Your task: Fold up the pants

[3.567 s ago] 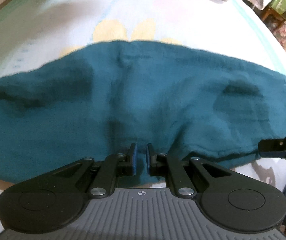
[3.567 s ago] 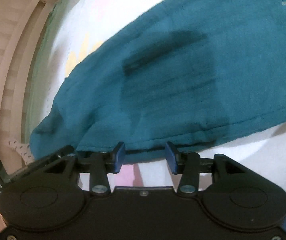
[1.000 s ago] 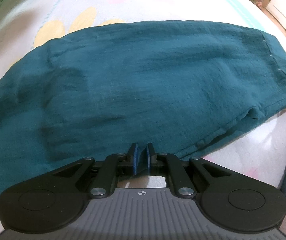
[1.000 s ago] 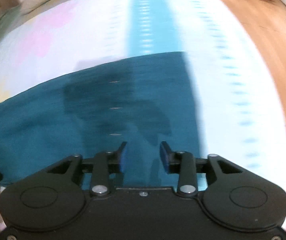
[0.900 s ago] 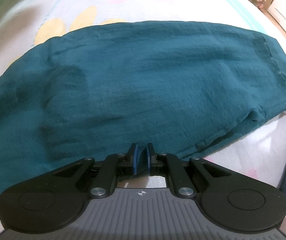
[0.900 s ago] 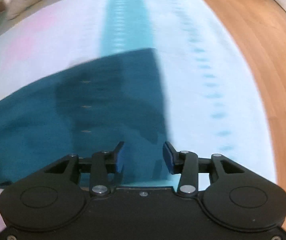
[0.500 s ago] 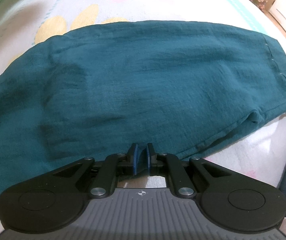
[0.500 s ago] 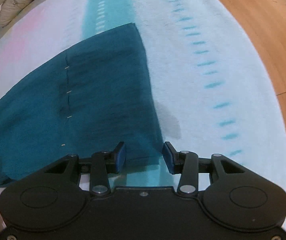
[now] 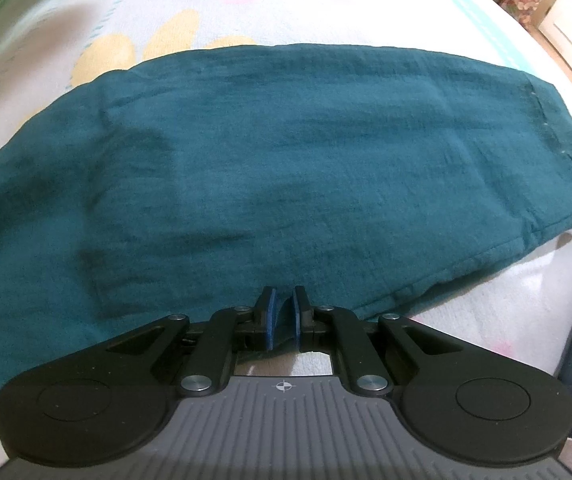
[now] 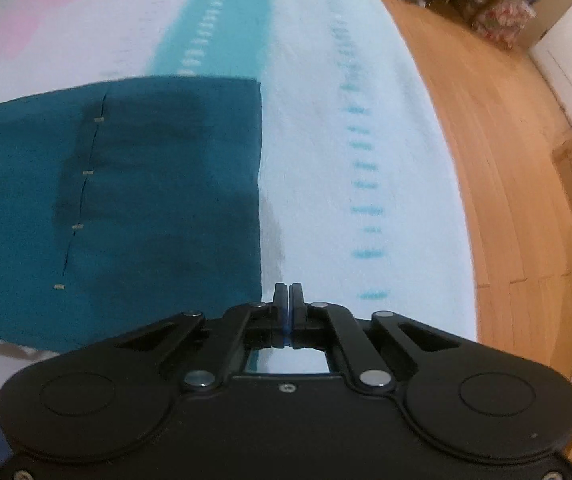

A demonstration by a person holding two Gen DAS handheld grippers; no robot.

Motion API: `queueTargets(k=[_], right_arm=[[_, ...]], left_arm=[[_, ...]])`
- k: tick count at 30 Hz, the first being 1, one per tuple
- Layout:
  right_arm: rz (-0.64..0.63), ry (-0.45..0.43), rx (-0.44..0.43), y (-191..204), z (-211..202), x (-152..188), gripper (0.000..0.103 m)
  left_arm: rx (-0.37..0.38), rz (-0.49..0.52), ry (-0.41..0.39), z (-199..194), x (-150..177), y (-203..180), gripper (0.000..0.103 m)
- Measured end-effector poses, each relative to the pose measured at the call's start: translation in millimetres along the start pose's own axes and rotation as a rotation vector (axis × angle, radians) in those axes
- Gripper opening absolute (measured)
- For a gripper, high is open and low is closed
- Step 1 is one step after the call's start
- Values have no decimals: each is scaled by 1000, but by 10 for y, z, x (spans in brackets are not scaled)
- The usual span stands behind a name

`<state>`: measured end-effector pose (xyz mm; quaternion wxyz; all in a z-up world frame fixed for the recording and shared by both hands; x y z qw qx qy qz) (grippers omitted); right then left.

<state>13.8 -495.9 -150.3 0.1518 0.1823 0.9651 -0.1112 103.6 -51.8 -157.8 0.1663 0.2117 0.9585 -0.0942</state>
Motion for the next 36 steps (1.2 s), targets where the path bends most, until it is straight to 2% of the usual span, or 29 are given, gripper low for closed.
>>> queueTargets(k=[1, 3, 4, 5, 6, 8, 12, 15, 18, 22, 27, 32, 36], right_arm=[[35, -5, -28, -34, -45, 17, 4], [103, -20, -84, -78, -117, 29, 16], [121, -26, -96, -87, -148, 22, 19], [131, -33, -104, -78, -178, 15, 24], [135, -41, -109, -60, -204, -4, 34], [139, -64, -137, 26, -271, -37, 42], [110, -78, -200, 300, -372, -81, 45], [88, -72, -225, 526, -369, -110, 45], [92, -61, -255, 700, -374, -117, 45], [94, -70, -291, 921, -464, -134, 45], [46, -108, -322, 1342, -601, -213, 45], [-62, -129, -360, 1927, -711, -271, 45], [-132, -137, -402, 2367, -765, -290, 45]], left_arm=[[2, -3, -1, -9, 2, 11, 10], [6, -24, -3, -31, 0, 39, 10], [7, -42, -4, -50, -2, 54, 10], [6, -62, -8, -76, -4, 66, 10], [3, -78, -15, -107, -6, 75, 10], [-2, -97, -38, -176, 9, 97, 10], [-10, -114, -12, -146, 126, 181, 10], [15, -134, -31, -174, 177, 221, 10], [8, -127, -41, -280, 188, 276, 10], [-113, -121, -101, -484, 179, 600, 10], [-214, -268, -113, -662, 178, 1384, 10], [-349, -357, -150, -825, 90, 2128, 10], [-379, -370, -153, -761, -58, 2470, 10]])
Point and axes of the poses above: each gripper's, at about its wrist camera, not at the fingertips, and z roughly the way its jaws point, y to its left, x to its underside, the point moved 5 cm from there along z, roughly the way its jaws point, and after that the axes turned 3 degrees about x, right-handed, at the moved point
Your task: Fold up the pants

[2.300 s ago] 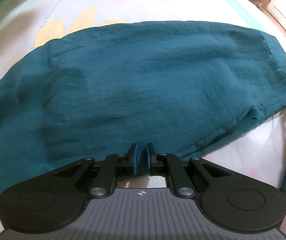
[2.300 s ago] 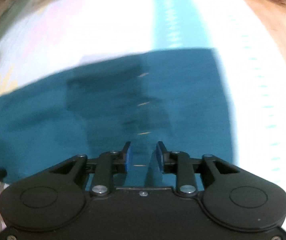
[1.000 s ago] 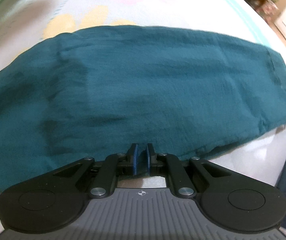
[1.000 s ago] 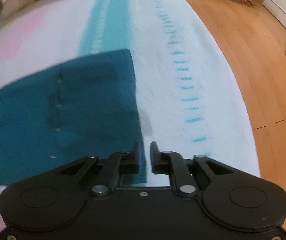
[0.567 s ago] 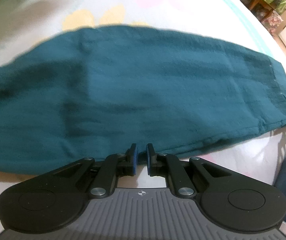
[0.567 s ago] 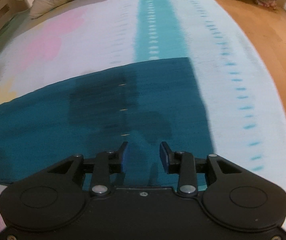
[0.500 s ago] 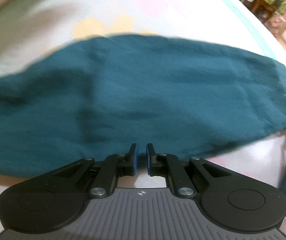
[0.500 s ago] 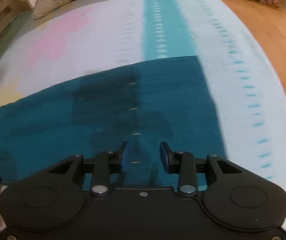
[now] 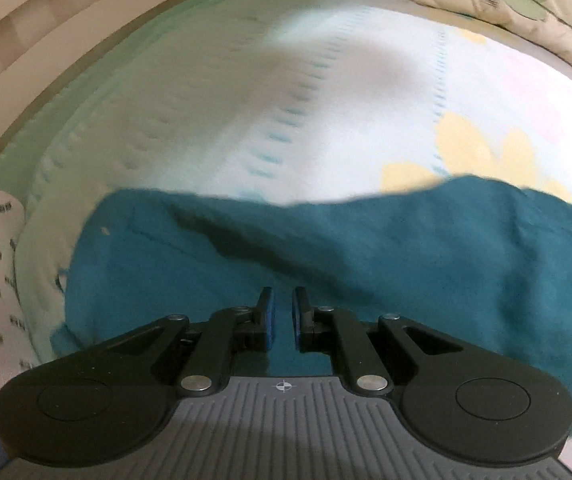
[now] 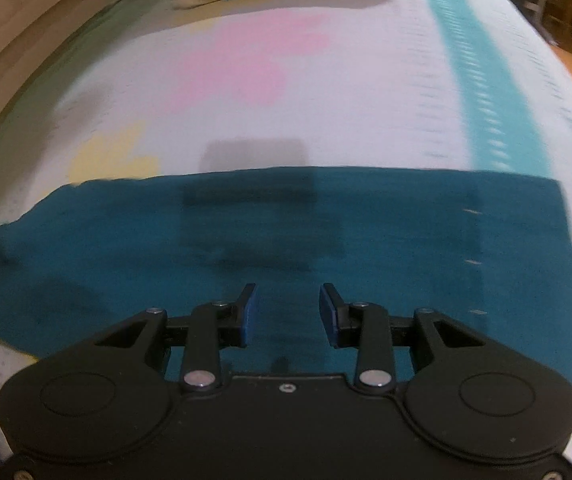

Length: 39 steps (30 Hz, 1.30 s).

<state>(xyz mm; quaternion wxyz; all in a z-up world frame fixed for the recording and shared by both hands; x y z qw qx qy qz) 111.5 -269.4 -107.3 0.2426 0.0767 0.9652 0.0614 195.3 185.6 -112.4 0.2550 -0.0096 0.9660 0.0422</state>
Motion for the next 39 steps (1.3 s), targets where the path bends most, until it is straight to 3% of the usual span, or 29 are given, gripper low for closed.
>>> queueTargets(k=[4, 7, 13, 23, 26, 29, 31, 32, 33, 35, 39], right_arm=[[-96, -4, -22, 406, 115, -43, 45], [-156, -9, -55, 709, 159, -58, 45], [-304, -63, -163, 1507, 105, 19, 45], [-614, -98, -393, 3209, 212, 569, 55], [-761, -134, -402, 3604, 274, 815, 55], [-953, -222, -319, 3841, 367, 1074, 56], [-1065, -282, -247, 3888, 410, 1150, 53], [-1095, -291, -232, 3891, 432, 1147, 36], [-1084, -260, -259, 3894, 447, 1100, 9], [-969, -165, -353, 3850, 474, 879, 11], [-795, -116, -401, 3731, 507, 401, 11]], left_arm=[[-21, -26, 86, 370, -62, 172, 10], [-13, 4, 62, 389, -110, 189, 10], [28, 60, 60, 124, -133, 323, 10], [-8, 34, 54, -406, 88, 949, 10], [-9, 13, 61, -461, 184, 1105, 10], [3, -8, 68, -504, 289, 1211, 10], [26, -39, 71, -528, 353, 1260, 10], [43, -57, 73, -534, 384, 1276, 10], [63, -76, 77, -541, 417, 1292, 10], [95, -117, 90, -540, 487, 1298, 10], [169, -197, 100, -514, 594, 1208, 10]])
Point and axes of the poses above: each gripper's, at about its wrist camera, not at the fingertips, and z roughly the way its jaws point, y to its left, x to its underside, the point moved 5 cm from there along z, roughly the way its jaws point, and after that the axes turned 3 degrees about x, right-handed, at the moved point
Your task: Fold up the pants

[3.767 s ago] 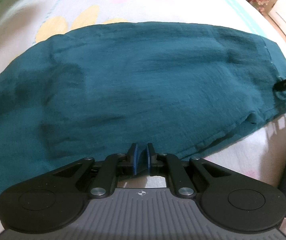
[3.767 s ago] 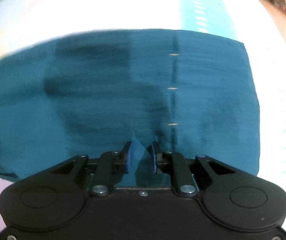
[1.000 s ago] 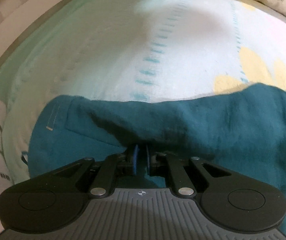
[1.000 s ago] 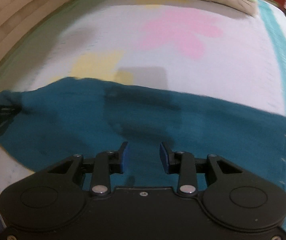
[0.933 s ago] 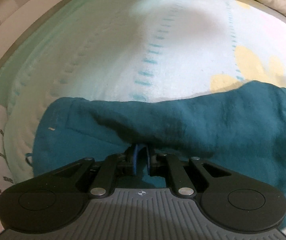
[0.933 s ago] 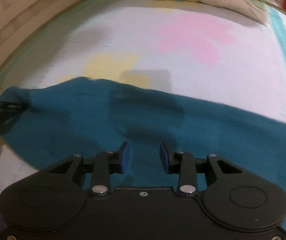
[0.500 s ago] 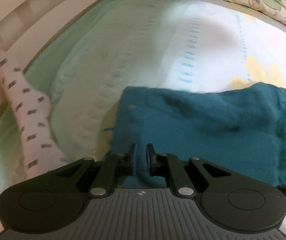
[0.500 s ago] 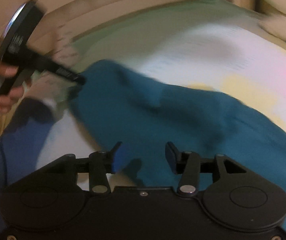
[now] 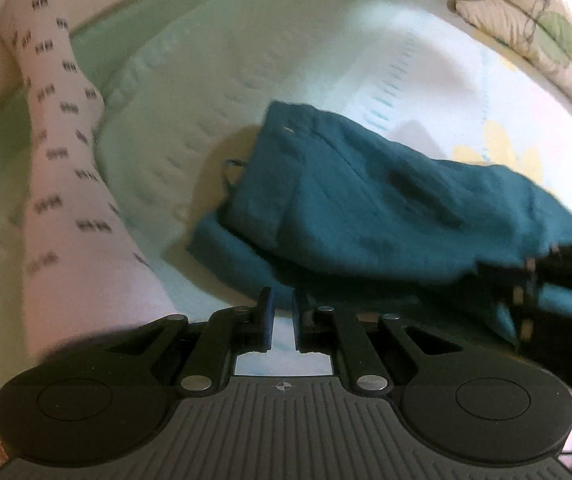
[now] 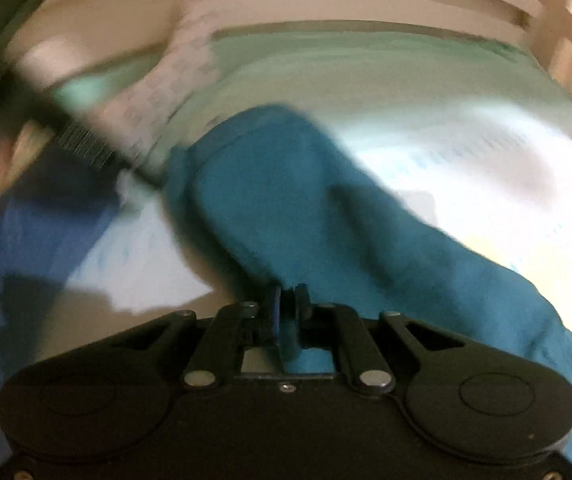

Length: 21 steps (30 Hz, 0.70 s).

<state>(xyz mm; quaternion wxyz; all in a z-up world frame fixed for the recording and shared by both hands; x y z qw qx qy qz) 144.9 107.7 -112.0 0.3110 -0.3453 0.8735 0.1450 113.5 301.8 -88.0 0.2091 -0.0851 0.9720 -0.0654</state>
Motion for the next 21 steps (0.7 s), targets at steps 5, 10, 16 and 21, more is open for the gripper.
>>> queueTargets(k=[5, 10, 16, 21], right_arm=[[70, -5, -2, -305, 71, -202, 11], [94, 3, -6, -351, 106, -132, 11], [120, 16, -27, -364, 114, -109, 11], [149, 12, -39, -404, 84, -102, 11]], left_arm=[[65, -105, 4, 170, 109, -114, 10], [100, -181, -4, 330, 203, -246, 10], [180, -284, -17, 448, 315, -323, 10], [93, -250, -148, 198, 399, -401, 31]])
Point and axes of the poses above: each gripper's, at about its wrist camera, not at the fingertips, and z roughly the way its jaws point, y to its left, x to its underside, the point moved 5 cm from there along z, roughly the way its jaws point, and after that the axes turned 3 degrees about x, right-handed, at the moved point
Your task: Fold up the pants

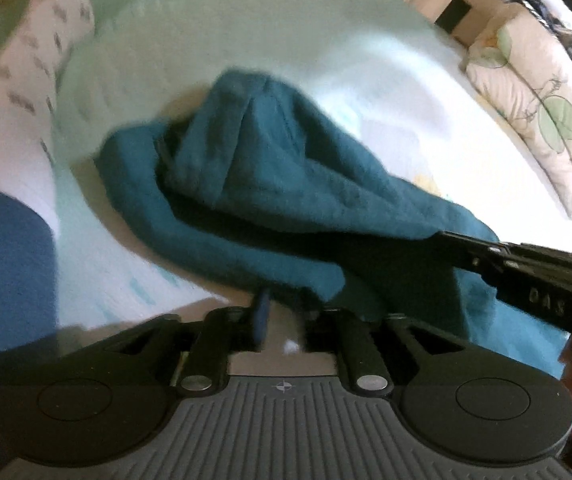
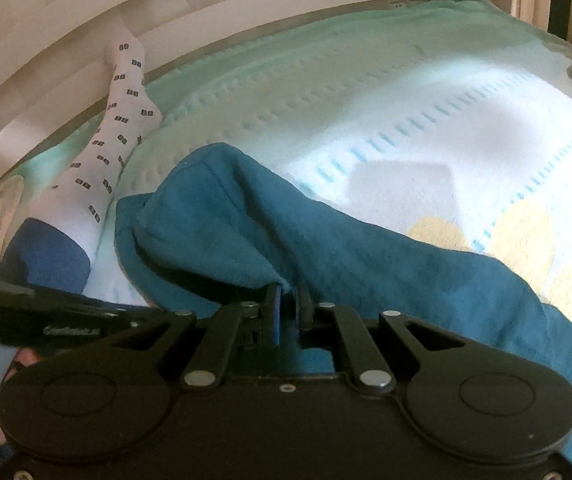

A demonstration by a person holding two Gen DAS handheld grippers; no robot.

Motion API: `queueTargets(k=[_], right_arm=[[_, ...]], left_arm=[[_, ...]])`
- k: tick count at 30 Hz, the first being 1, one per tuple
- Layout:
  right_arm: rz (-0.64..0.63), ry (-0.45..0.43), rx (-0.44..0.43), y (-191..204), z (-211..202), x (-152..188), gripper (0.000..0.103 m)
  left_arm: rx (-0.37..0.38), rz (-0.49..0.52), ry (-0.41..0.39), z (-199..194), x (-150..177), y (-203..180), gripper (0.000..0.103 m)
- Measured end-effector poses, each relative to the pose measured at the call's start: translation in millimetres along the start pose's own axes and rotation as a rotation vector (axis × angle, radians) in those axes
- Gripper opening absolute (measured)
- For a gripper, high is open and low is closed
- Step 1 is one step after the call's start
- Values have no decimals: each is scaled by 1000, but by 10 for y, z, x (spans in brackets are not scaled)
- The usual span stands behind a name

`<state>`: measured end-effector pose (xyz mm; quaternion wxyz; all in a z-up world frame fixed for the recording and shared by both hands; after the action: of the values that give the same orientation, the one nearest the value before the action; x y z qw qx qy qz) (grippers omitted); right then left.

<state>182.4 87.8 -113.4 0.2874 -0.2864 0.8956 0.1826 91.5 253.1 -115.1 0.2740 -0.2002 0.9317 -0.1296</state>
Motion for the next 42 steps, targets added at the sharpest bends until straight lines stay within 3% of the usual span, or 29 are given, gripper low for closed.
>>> queueTargets(k=[1, 2, 3, 5, 11, 16, 17, 18, 19, 20, 21, 22, 26, 30, 32, 35, 39, 42], right_arm=[[1, -2, -1, -4, -3, -1, 11], [0, -4, 0, -8, -9, -2, 11], [0, -6, 2, -10, -15, -3, 11], [2, -9, -3, -9, -21, -2, 12], [-4, -12, -6, 4, -24, 2, 12], [4, -10, -7, -4, -8, 0, 12], [7, -9, -8, -4, -7, -2, 12], [9, -10, -10, 0, -12, -5, 12], [10, -12, -11, 4, -20, -9, 12], [12, -13, -13, 9, -31, -14, 12], [12, -15, -18, 13, -45, -15, 12], [14, -16, -20, 19, -58, -19, 12], [17, -26, -43, 58, -138, -25, 12], [19, -19, -70, 141, -138, 4, 14], [26, -4, -81, 199, -83, 45, 15], [6, 37, -105, 368, 70, 169, 16], [6, 115, -184, 585, 264, 360, 24], [-26, 109, -181, 676, 220, 418, 26]], left_arm=[[-7, 15, -13, -32, 17, -17, 35], [-6, 15, -13, -40, 23, -36, 44], [-4, 6, -7, -51, 34, -40, 59], [11, -19, -13, -47, 38, -35, 74], [-7, -84, 41, 264, 1, -39, 74], [-23, -104, 24, 380, -105, -84, 75], [-27, -112, 29, 410, -137, -89, 75], [-42, -118, 32, 424, -167, -87, 67], [-76, -117, 35, 424, -195, -86, 55], [-133, -102, 40, 411, -226, -79, 27], [-165, -70, 51, 403, -263, -75, 13], [-141, -49, 60, 389, -300, -67, 9], [-100, 31, 87, 237, -383, -12, 6], [-168, 125, 114, 206, -325, 51, 4], [-199, 109, 127, 261, -294, 156, 4], [-161, 44, 139, 258, -307, 291, 4], [-169, 78, 118, 145, -340, 249, 7], [-154, 62, 101, 1, -398, 263, 7]])
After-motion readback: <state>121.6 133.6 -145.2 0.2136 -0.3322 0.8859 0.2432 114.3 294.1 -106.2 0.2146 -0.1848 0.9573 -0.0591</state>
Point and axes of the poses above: each gripper's, at about its wrist camera, not at the fingertips, and z roughly the way its jaws point, y to its left, x to its underside, the point moved 5 cm from there along z, roughly the way its jaws point, and after that the axes turned 3 degrees about x, right-handed, at the moved point
